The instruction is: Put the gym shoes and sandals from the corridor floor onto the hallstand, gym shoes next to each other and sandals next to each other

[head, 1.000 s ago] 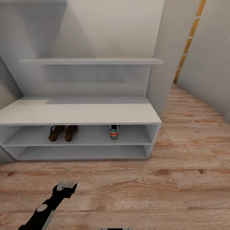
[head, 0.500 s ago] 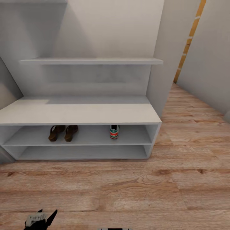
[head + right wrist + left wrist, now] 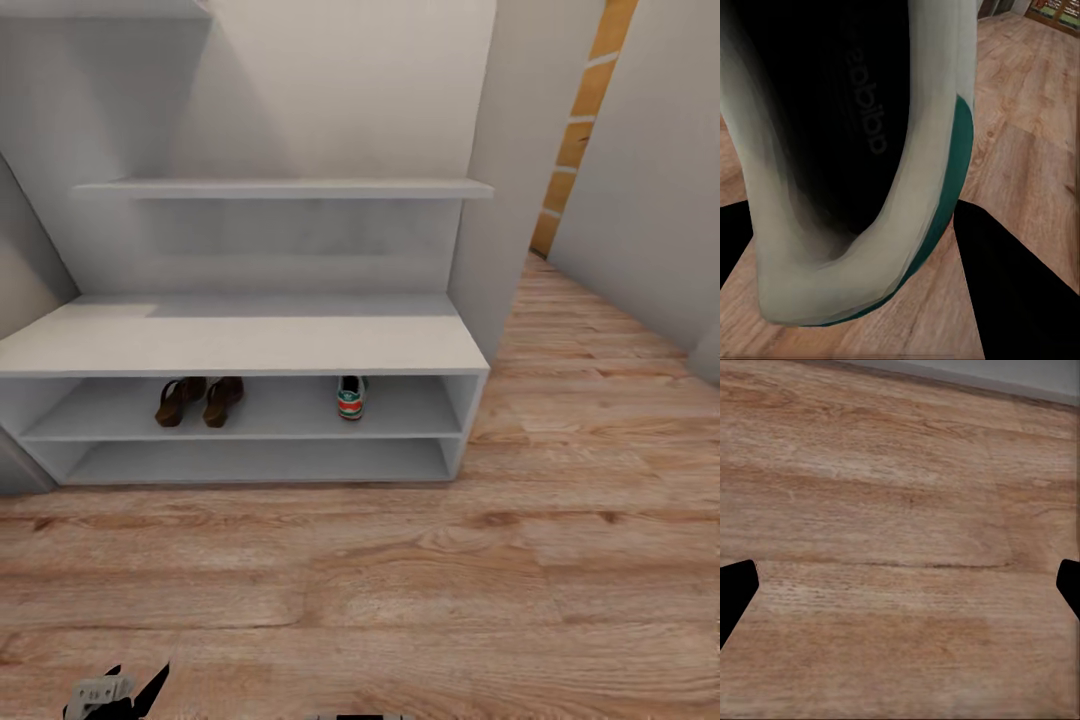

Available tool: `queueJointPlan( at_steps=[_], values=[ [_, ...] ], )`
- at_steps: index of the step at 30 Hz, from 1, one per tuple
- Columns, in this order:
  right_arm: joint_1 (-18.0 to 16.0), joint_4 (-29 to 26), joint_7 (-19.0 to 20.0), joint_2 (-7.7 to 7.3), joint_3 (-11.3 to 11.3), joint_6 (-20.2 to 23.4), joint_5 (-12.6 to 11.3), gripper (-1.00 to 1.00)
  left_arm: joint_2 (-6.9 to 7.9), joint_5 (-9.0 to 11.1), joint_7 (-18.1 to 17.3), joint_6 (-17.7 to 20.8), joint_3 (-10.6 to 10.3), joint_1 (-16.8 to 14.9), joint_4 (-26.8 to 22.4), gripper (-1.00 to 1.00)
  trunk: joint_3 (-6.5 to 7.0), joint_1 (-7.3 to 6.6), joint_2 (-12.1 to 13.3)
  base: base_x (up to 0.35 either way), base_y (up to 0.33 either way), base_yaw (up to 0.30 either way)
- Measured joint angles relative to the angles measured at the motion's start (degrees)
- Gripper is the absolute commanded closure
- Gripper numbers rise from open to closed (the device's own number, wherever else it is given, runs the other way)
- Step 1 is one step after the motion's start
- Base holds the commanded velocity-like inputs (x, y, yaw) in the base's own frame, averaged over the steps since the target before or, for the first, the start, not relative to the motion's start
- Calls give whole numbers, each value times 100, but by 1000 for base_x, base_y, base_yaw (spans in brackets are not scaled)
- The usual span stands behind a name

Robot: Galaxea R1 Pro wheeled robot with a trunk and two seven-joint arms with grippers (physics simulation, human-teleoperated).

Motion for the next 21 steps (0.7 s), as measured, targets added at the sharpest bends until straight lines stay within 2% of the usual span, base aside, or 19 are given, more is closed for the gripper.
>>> queueJointPlan(
  at_steps=[7,16,21],
  values=[
    [0,0,0,0,1,0,3,100,-1,6,8,7,7,0,2,-100,0,-1,0,-76,0,0],
    [0,0,0,0,0,0,0,100,2,15,9,7,4,0,4,-100,0,0,0,-255,0,0],
    [0,2,0,15,9,0,2,100,-12,-15,4,0,-18,0,19,-100,0,-2,0,-28,0,0]
  ],
)
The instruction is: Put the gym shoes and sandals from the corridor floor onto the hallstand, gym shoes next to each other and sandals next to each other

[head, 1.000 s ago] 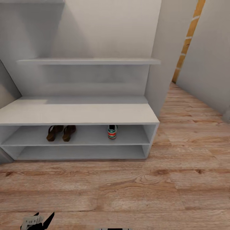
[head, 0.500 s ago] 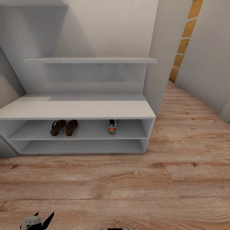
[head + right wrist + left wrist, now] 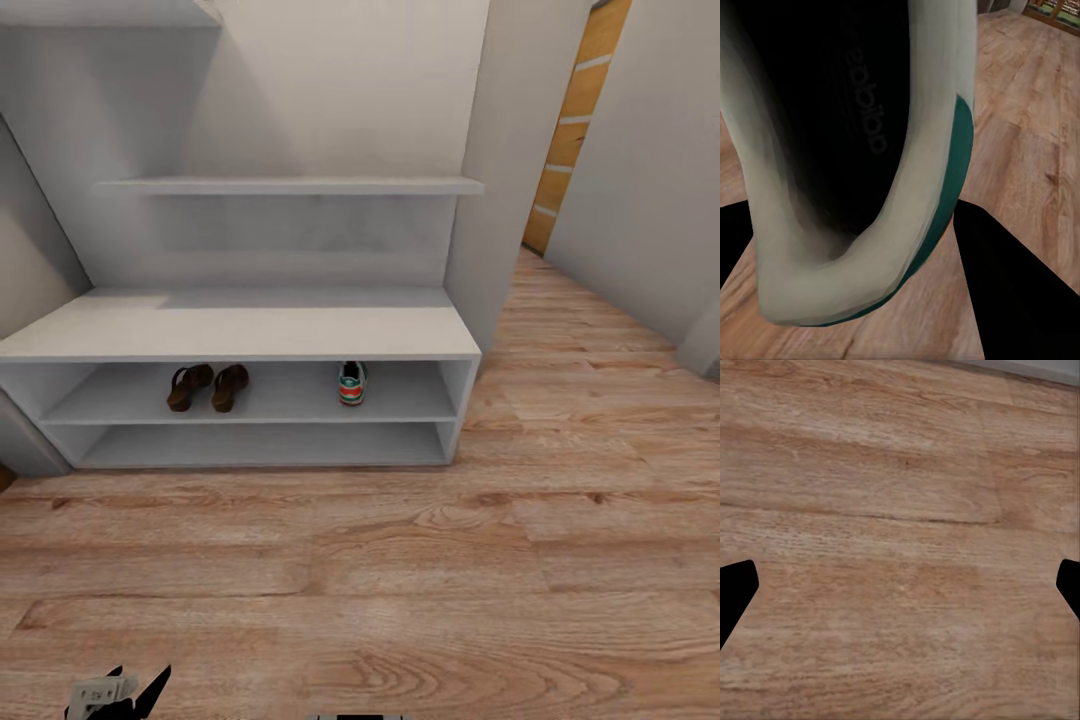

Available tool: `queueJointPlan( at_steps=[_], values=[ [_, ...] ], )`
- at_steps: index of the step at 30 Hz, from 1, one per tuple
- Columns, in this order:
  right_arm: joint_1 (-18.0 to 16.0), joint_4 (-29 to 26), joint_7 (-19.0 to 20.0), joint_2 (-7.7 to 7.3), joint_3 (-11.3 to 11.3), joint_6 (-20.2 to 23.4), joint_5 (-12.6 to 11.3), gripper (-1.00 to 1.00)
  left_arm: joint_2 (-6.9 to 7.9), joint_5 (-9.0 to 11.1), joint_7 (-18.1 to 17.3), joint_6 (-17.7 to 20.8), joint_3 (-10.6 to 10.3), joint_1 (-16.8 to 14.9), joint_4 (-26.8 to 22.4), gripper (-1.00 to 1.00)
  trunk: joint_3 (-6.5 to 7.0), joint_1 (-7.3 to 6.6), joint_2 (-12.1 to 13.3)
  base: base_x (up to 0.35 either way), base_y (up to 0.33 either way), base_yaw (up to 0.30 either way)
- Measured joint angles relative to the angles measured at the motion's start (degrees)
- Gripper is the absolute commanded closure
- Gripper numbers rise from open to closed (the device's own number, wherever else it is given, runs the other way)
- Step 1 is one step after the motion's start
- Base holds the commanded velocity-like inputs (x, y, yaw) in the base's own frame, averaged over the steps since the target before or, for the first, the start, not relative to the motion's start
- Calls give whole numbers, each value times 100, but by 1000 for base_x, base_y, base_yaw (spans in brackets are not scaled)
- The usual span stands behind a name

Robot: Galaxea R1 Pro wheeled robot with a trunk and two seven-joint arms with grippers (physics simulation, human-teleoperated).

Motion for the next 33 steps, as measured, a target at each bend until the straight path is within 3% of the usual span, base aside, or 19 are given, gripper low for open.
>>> queueJointPlan(
  at_steps=[3,4,5,7,9,10,11,15,16,18,21,23,28,31,33],
  values=[
    [1,13,10,133,11,2,18,100,-17,-6,3,0,-7,0,11,-100,0,0,0,0,0,0],
    [-1,73,28,355,141,3,313,100,-24,-14,4,0,-10,0,17,-100,0,0,0,0,0,0],
    [1,107,28,475,248,9,466,100,-24,-15,4,-2,-12,-2,19,-100,0,0,0,0,0,0],
    [-1,237,15,720,743,21,877,100,-25,-14,4,-6,-16,-2,22,-100,0,0,0,0,0,0],
    [-4,291,-2,878,1049,21,1039,100,-25,-12,4,-7,-12,-1,25,-100,0,0,0,0,0,0],
    [-9,339,-19,1068,1524,23,1210,100,-20,-6,5,-8,-6,0,25,-100,0,0,0,0,0,0],
    [-7,358,-21,1261,1764,38,1371,100,-20,-5,3,-9,-5,-2,22,-100,0,0,0,0,0,0],
    [-10,346,-46,1692,2532,140,1475,100,-17,-1,-3,-9,-1,-1,2,-100,0,0,0,0,0,0],
    [-16,335,-68,1824,2861,391,1478,100,-17,-5,-1,-8,0,-1,1,-100,0,0,0,0,0,0],
    [-54,321,-153,1935,3270,929,1474,100,-16,-12,2,-8,0,-1,2,-100,0,0,0,0,0,0],
    [-220,291,-231,1988,3575,1553,1456,100,-16,-16,3,-8,0,-1,17,-100,1,0,0,0,0,0],
    [-361,281,-250,2007,3654,1801,1451,100,-16,-16,3,-8,0,0,29,-100,1,0,0,0,0,0],
    [-691,274,-263,2061,3725,2053,1440,100,-16,-17,4,-8,0,0,55,-100,0,0,0,0,0,0],
    [-1047,270,-262,2253,3751,2277,1451,100,-21,-24,5,-8,-4,-1,72,-100,1,0,0,0,0,0],
    [-1603,268,-257,2379,3747,3104,1450,100,-24,-25,5,-8,-8,-1,84,-100,1,0,0,0,0,0]
  ],
)
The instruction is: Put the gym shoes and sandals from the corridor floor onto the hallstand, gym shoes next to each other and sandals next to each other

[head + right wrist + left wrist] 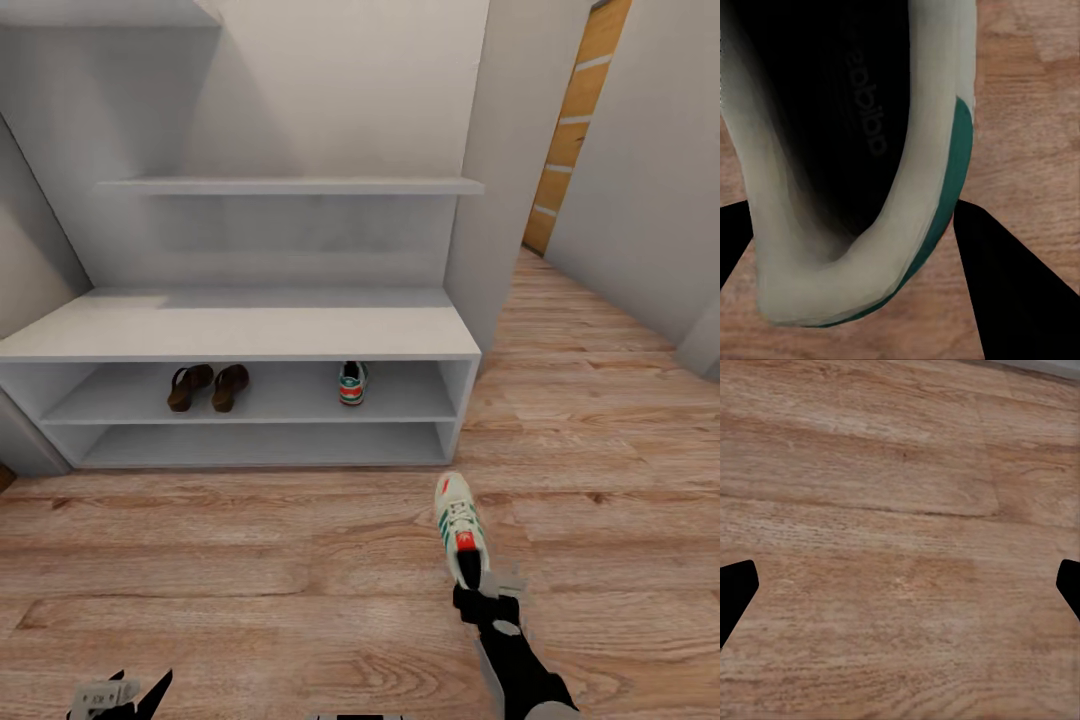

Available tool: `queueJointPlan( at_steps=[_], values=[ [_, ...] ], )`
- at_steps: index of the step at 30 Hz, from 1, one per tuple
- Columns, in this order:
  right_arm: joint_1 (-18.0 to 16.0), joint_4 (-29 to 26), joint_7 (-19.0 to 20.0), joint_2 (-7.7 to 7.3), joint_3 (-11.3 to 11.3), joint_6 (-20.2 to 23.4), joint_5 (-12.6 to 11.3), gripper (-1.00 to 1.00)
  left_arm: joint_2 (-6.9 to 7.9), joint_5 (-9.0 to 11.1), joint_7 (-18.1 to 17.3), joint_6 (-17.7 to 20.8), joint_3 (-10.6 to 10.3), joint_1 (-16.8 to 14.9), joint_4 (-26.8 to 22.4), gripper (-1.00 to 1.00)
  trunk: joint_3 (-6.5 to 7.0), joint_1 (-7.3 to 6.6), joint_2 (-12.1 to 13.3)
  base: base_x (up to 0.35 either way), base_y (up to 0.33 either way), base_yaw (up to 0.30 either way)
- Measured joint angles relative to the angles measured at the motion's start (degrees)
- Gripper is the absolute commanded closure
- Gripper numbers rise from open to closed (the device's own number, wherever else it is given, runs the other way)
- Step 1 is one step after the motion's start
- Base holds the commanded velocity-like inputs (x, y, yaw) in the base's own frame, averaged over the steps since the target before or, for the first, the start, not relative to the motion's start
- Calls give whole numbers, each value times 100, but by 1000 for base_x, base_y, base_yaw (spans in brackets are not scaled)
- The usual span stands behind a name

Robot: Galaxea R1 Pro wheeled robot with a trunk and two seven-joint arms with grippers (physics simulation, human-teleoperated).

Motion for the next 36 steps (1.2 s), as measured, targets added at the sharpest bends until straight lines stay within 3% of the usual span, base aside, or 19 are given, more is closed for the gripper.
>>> queueJointPlan(
  at_steps=[1,2,4,7,10,14,17,24,36],
  values=[
    [-347,22,-4,60,-4,555,-17,100,4,-1,-1,0,-1,8,6,-100,0,0,0,0,0,0],
    [-454,11,-8,74,-13,713,-3,100,6,0,-1,0,-6,18,6,-100,0,0,0,0,0,0],
    [-613,36,-19,128,-12,925,-6,100,8,1,-1,-13,-14,57,2,-100,0,0,0,0,0,0],
    [-632,50,-25,128,-21,907,-2,100,8,7,-1,-16,-11,68,-1,-100,-1,0,0,0,0,0],
    [-634,83,-20,128,-20,569,-16,100,8,12,-1,-17,-5,70,-5,-100,-1,0,0,0,0,0],
    [-635,528,-21,129,0,-420,-26,100,6,16,-1,-18,-1,72,-10,-100,-1,0,0,0,0,0],
    [-634,736,-59,129,-4,-740,-31,100,7,17,-1,-18,3,71,-16,-100,-1,0,0,0,0,0],
    [-631,816,-104,130,-9,-907,-33,100,15,23,-9,-17,9,78,-29,-100,-1,0,0,0,34,0],
    [-632,799,-101,129,-17,-912,-35,100,16,36,-22,-14,11,81,-60,-100,-1,0,0,0,294,0]
  ],
)
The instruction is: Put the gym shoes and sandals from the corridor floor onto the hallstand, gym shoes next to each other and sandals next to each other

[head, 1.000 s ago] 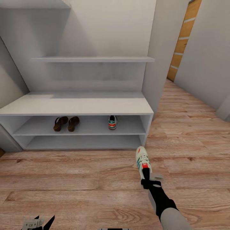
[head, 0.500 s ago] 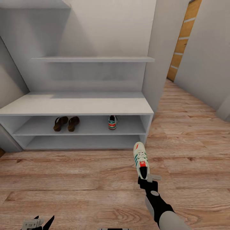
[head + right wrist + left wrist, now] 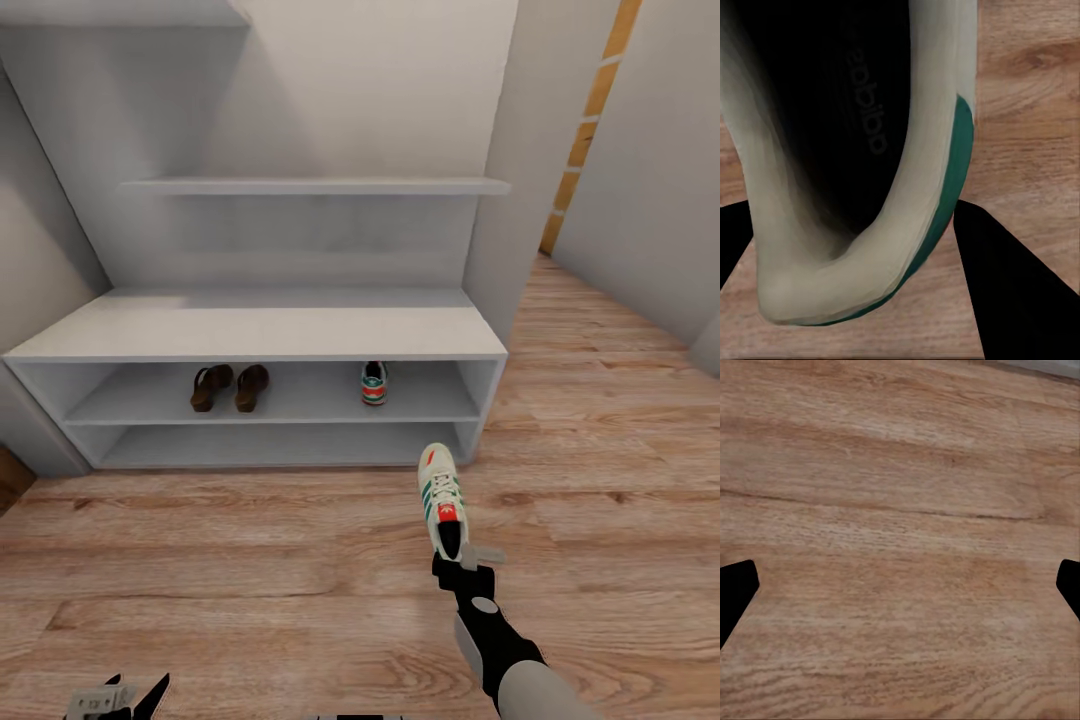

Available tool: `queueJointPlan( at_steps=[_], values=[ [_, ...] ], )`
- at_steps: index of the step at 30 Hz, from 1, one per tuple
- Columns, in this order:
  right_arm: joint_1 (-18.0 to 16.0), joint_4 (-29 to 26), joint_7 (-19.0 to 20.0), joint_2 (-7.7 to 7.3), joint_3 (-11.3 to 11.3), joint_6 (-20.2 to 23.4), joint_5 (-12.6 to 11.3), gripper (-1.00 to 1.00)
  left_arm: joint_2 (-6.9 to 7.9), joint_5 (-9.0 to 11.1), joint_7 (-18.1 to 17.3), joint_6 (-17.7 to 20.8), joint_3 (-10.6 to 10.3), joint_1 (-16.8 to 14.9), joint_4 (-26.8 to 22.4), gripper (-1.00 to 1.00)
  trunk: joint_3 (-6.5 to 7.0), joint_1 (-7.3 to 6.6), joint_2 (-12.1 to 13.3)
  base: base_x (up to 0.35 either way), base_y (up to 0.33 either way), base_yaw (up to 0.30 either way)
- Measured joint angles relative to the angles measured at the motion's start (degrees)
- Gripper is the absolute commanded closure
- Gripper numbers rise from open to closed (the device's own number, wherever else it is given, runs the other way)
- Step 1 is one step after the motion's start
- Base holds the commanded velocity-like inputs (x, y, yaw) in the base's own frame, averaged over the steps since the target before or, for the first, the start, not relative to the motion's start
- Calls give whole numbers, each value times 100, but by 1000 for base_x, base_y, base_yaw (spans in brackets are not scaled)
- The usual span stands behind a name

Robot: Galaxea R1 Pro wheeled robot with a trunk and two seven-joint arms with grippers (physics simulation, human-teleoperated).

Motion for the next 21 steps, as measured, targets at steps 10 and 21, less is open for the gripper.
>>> queueJointPlan(
  at_steps=[10,21],
  values=[
    [-1,6,0,0,-1,0,0,100,0,20,0,-1,0,0,-8,-100,0,0,0,0,306,0],
    [-1,8,9,0,-2,0,-1,100,0,20,0,-1,1,0,-9,-100,0,0,0,0,308,0]
  ],
)
